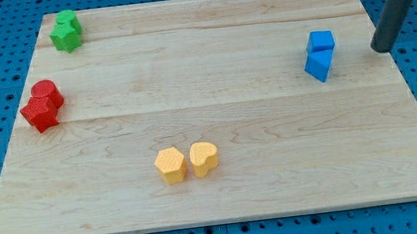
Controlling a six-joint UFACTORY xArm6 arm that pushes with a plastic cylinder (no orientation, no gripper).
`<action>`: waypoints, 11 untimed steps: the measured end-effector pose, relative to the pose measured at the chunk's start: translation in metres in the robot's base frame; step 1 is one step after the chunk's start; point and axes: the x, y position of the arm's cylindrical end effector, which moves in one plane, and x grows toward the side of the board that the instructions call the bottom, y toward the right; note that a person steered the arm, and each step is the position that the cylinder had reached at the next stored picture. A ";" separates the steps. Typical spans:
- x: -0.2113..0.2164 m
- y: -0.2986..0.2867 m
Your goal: Slightly move the blue cube to the top of the blue triangle
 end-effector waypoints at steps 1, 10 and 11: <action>0.000 -0.033; -0.099 -0.099; -0.075 -0.149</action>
